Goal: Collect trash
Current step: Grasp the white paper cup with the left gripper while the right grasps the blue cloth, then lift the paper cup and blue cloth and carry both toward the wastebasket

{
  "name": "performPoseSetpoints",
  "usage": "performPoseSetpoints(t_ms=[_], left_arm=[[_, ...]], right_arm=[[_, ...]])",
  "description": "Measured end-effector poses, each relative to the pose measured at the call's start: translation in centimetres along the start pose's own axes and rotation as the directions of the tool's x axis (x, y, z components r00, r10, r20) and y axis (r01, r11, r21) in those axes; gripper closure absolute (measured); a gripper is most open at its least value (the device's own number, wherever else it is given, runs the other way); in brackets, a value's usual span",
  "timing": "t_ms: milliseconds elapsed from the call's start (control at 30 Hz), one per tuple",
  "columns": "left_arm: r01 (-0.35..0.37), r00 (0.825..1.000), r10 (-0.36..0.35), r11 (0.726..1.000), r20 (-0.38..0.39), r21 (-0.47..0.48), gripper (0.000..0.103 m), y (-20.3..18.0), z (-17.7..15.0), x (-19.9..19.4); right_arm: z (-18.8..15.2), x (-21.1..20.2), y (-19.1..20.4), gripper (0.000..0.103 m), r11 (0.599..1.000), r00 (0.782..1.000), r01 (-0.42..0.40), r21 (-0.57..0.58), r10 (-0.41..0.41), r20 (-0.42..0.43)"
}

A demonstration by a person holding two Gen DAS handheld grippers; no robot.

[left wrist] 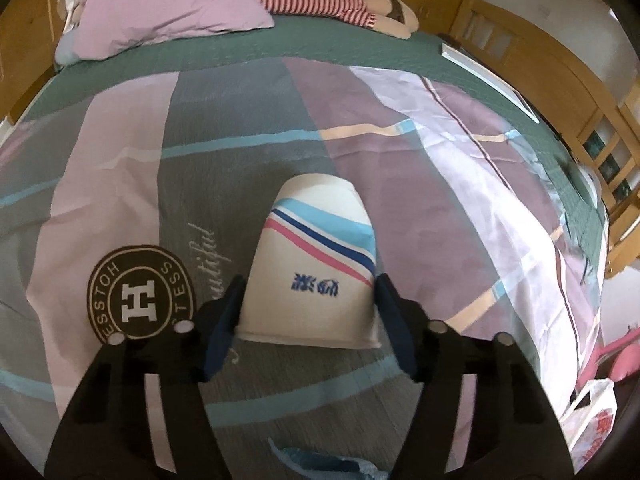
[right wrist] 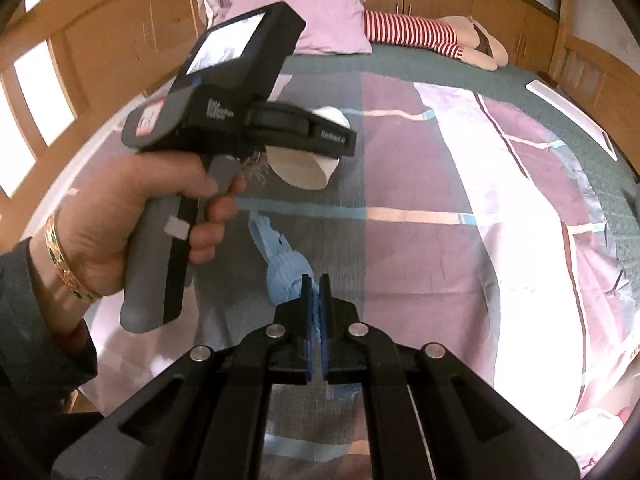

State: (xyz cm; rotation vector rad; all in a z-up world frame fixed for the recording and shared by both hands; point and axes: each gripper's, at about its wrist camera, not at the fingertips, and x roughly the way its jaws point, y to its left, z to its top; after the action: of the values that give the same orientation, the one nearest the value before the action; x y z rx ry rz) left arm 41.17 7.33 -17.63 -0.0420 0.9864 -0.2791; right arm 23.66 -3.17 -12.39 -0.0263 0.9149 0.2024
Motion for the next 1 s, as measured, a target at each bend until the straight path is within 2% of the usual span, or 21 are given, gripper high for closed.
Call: performPoseSetpoints(t_ms=[67,233,400,500,633,800,867,900,933,1000], left_arm=[[0.012,1.0,-0.012,1.0,-0.001,0.024,0.047,-0.5,-0.2,-0.5],[0.053,0.999,-0.053,0.998,0.004,0.03,0.052,-0.8,-1.0,-2.2],[0.118,0.992,-0.116,0.992,0.056,-0.039,0.054,0.4,-1.4,-5.4],[0.107,0.989,-0.101,0.993,0.108,-0.049,0.054,0.5,-1.4,-8.1],[0.053,0.978,-0.049,0.998,0.203,-0.016,0.054,-0.3,-1.7,-12.9],[0.035,0.962,-0.019,0.998,0.273,-0.053,0.054,0.3,-3.7,-17.3],[0.007,0.958,0.017,0.997,0.287,-0.083,0.054,1.1,-4.8,-18.6],[-0.01,0.955,0.04,0.995,0.295,-0.102,0.054,1.7,-5.4,-19.3],[-0.018,0.953,0.053,0.993,0.3,-0.117,0.054,2.3,-6.0,-19.7],[-0.035,0.949,0.08,0.988,0.304,-0.152,0.054,3.8,-7.0,-20.5]], right_arm=[[0.3,-0.2,-0.4,0.099,1.0,1.0,-0.014,0.012,0.013,0.013],[0.6,-1.1,-1.0,0.099,0.999,0.999,-0.021,0.035,0.02,0.029],[0.3,-2.2,-1.5,0.099,0.998,0.999,-0.023,0.056,0.021,0.046],[0.2,-3.3,-1.6,0.099,0.998,0.997,-0.023,0.064,0.018,0.069],[0.2,-5.6,-2.2,0.099,0.995,0.992,-0.053,0.084,0.043,0.119],[0.1,-4.9,-2.6,0.098,0.992,0.994,-0.079,0.094,0.071,0.083],[0.1,-3.1,-2.4,0.078,0.994,0.997,-0.065,0.083,0.061,0.044],[0.0,-2.3,-2.2,0.052,0.995,0.998,-0.05,0.081,0.048,0.03],[0.0,-0.7,-2.1,0.042,0.997,1.0,-0.026,0.079,0.026,0.006],[-0.3,1.8,-1.8,0.042,0.997,0.999,-0.014,0.073,0.017,-0.047]])
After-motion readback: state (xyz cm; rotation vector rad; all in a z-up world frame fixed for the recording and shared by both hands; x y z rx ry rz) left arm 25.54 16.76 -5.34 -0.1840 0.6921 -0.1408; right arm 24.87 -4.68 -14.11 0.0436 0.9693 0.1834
